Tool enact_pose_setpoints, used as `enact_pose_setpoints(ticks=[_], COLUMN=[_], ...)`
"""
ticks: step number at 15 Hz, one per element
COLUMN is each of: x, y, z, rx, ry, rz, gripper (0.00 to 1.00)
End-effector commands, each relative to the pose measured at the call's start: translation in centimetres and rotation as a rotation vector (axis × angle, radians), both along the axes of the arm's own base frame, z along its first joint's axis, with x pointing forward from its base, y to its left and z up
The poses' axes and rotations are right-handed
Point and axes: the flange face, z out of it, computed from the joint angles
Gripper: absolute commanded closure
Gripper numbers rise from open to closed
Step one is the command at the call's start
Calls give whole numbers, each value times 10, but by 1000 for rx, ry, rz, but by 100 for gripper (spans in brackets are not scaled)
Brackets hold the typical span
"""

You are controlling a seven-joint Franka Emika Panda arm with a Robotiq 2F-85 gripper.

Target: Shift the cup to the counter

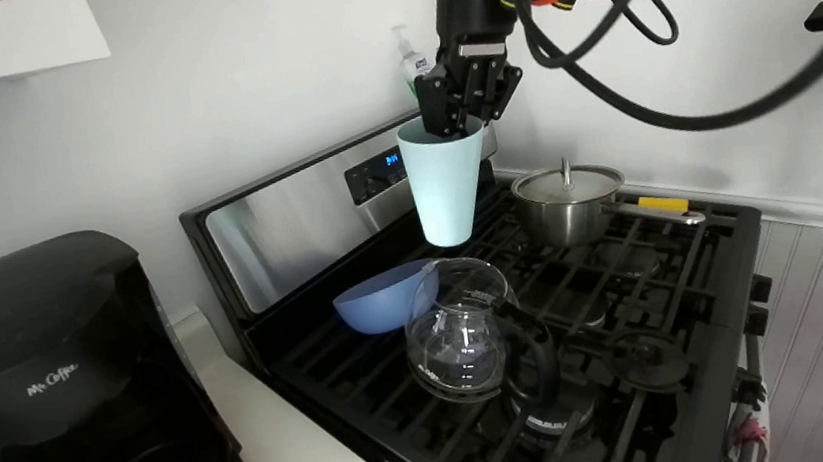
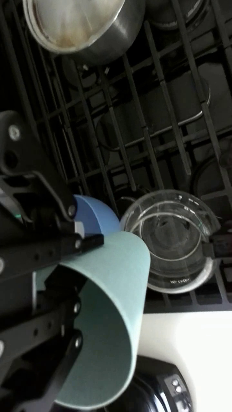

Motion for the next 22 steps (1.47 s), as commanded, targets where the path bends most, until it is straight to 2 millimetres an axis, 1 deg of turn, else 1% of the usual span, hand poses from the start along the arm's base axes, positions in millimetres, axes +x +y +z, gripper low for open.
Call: enact_pose_setpoints(ticks=[1, 2, 3, 4, 5, 7, 8, 9, 11, 12, 13, 14, 15, 16, 17, 19, 22], x=[-14, -11, -10, -9, -9, -4, -2, -1, 0, 2, 7, 0, 4, 6, 7, 12, 16], y=[55, 78, 96, 118, 135, 159, 165, 168, 171, 168, 159, 167, 163, 160, 158, 168, 174], z=[5, 6, 7, 3, -1, -18, -33, -46, -80, -96, -109, -93, -106, -115, -119, -138, -161], rx=[32, 52, 74, 97, 122, 193, 234, 277, 349, 340, 292, 301, 300, 301, 302, 216, 90], ry=[-87, -114, -133, -147, -159, -165, -156, -141, -55, -12, 14, -23, 1, 15, 22, 56, 103], rz=[172, 220, 262, 307, 353, 433, 469, 505, 577, 567, 508, 539, 528, 518, 513, 517, 523], gripper=[98, 98, 98, 98, 98, 98, 98, 98, 98, 98, 98, 91, 91, 91, 98, 98, 98])
